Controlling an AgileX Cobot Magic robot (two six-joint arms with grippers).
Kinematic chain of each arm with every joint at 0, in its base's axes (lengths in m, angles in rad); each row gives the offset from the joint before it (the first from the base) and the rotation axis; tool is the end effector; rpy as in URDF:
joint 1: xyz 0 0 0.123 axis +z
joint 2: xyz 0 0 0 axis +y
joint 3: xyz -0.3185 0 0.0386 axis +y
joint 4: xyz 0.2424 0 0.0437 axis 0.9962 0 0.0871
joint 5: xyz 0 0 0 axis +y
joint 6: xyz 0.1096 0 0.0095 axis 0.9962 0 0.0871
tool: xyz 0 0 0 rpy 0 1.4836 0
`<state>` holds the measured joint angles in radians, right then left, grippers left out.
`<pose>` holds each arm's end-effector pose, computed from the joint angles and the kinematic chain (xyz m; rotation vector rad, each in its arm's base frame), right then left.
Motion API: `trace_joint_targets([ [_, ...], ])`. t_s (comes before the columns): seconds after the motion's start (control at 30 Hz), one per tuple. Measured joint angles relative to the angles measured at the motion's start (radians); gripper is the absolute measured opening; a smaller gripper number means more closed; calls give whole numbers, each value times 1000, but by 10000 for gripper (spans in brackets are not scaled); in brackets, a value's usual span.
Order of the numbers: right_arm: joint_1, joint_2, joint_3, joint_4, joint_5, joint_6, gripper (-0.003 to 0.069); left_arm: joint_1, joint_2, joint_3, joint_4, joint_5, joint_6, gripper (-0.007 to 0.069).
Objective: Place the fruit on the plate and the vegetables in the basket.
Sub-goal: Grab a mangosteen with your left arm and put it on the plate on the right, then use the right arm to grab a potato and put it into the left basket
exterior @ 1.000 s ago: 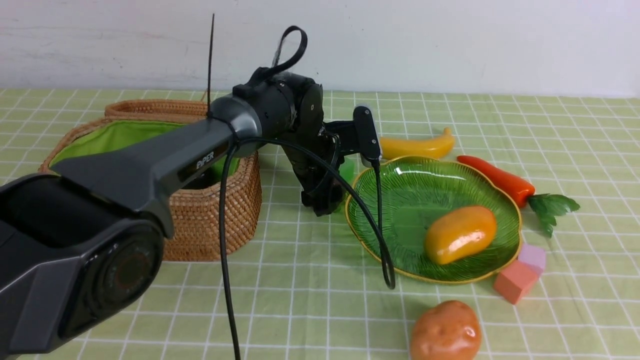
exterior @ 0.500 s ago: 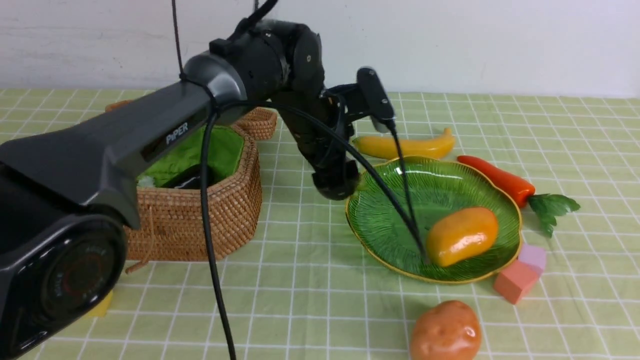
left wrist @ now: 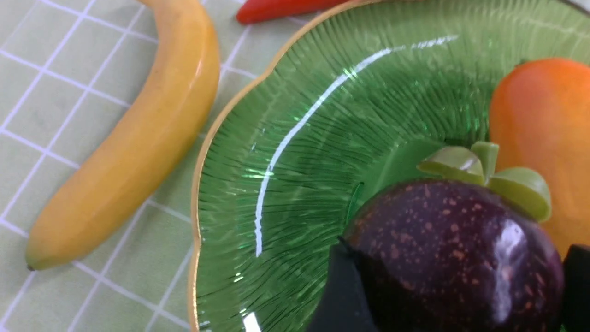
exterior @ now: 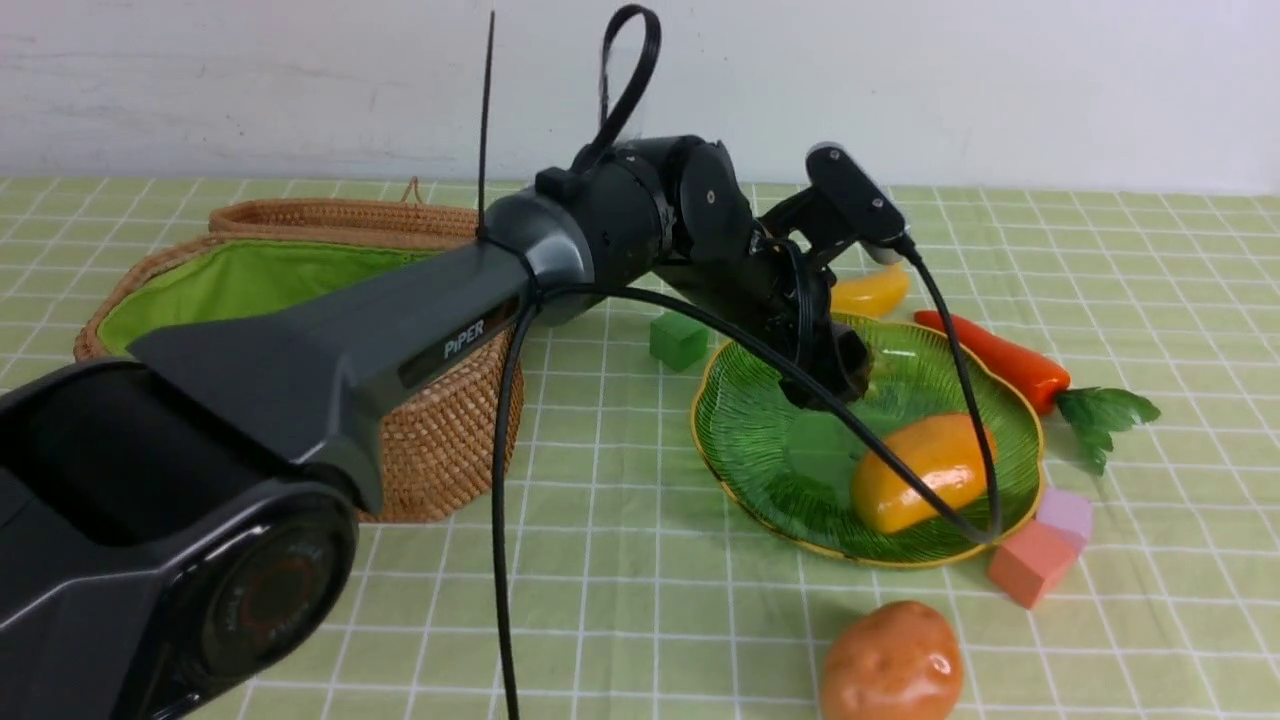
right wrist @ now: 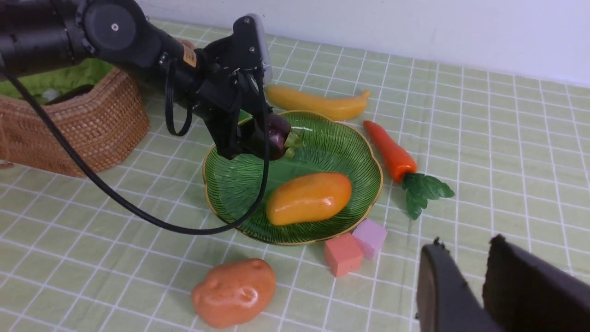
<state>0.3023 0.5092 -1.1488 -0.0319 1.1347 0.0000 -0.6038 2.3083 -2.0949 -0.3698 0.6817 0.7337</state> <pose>0.0105 0.0000 0.4480 -0.2930 1.9600 0.1591 0.4512 -0.3417 0.2492 1.2680 1.9734 -0.3495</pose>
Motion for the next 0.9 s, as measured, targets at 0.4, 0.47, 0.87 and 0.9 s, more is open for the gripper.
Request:
trace_joint_targets([
  [0.4, 0, 0, 0, 8, 14, 0, 170, 0, -50, 0, -3, 45, -36, 658],
  [0.47, 0, 0, 0, 11, 14, 0, 170, 0, -60, 0, -2, 58, -48, 646],
  [0.87, 0, 115, 0, 101, 104, 0, 170, 0, -398, 1, 131, 413, -516, -13],
  [0.9, 0, 123, 0, 105, 105, 0, 170, 0, -426, 1, 142, 432, -530, -13],
])
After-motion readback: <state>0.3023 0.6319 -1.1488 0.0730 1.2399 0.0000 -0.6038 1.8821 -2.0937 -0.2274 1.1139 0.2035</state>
